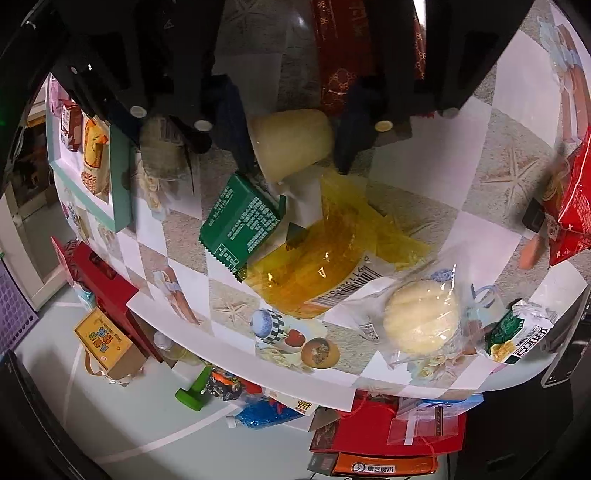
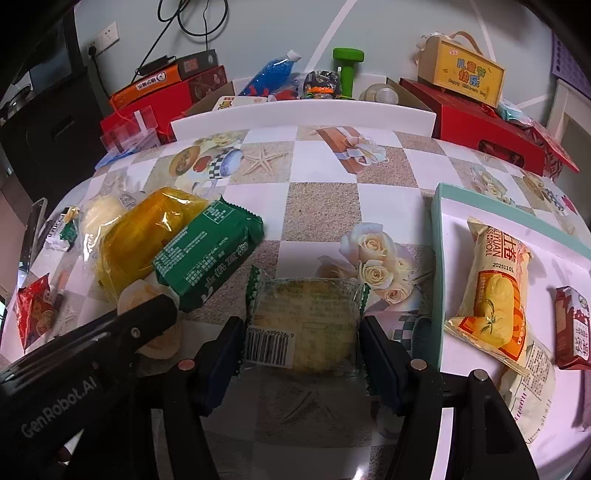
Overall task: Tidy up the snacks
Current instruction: 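Grasp the round biscuit packet with the right tool while the left tool grasps the cream cup, then carry the biscuit packet and cream cup over the white tray with both tools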
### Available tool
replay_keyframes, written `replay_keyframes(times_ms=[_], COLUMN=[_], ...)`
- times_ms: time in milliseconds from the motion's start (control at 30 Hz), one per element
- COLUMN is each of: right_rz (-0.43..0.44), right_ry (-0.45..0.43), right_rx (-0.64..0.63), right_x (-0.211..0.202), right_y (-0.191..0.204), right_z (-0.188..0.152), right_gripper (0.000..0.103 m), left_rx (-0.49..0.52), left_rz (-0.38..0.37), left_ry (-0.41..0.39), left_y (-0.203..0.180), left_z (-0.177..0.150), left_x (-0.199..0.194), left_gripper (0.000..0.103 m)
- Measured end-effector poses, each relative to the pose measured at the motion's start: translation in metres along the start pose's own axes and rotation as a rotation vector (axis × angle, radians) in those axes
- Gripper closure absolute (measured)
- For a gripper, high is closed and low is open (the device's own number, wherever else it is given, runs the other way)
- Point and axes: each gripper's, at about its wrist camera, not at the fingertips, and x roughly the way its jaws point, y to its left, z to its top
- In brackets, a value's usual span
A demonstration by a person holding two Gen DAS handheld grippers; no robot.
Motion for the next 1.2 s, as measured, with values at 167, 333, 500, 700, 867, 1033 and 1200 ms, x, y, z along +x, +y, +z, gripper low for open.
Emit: replay_keyframes(times_ms=[167, 333, 500, 700, 867, 1033, 1200], right_rz=[0.003, 0.007, 0.015, 0.028, 0.043, 0.050, 0.054], right_ry=[0.001, 0.001, 0.001, -0.007, -0.026, -0.063, -0.112], right_rx=[0.009, 0.012, 0.020, 0.031, 0.042, 0.049, 0.062], right_x=[0.000, -0.001, -0.003, -0.008, -0.014, -0.027, -0.047], right_y=[-0.002, -0.002, -0.003, -0.005, -0.008, -0.011, -0.017], right_z=[0.000, 0.000, 0.000, 0.000, 0.002, 0.005, 0.009], right_gripper=[0.035, 0.035, 0.038, 0.042, 0.043, 0.043, 0.043], left_rx=[0.003, -0.021, -0.020, -0.026, -0.028, -0.027, -0.008], left_rz=[0.005, 0.009, 0.013, 0.009, 0.002, -0.009, -0.024], left_ry=[-0.008, -0.019, -0.023, -0.023, -0.030, -0.045, -0.091], left_y=[0.002, 0.008, 0.007, 0.007, 0.007, 0.004, -0.004], left_z=[0.000, 0.001, 0.000, 0.000, -0.001, 0.000, 0.003], left_x=[0.000, -0.001, -0.002, -0.004, -0.008, -0.016, -0.034], left_gripper=[0.061, 0.063, 0.064, 0.064, 0.064, 0.064, 0.064])
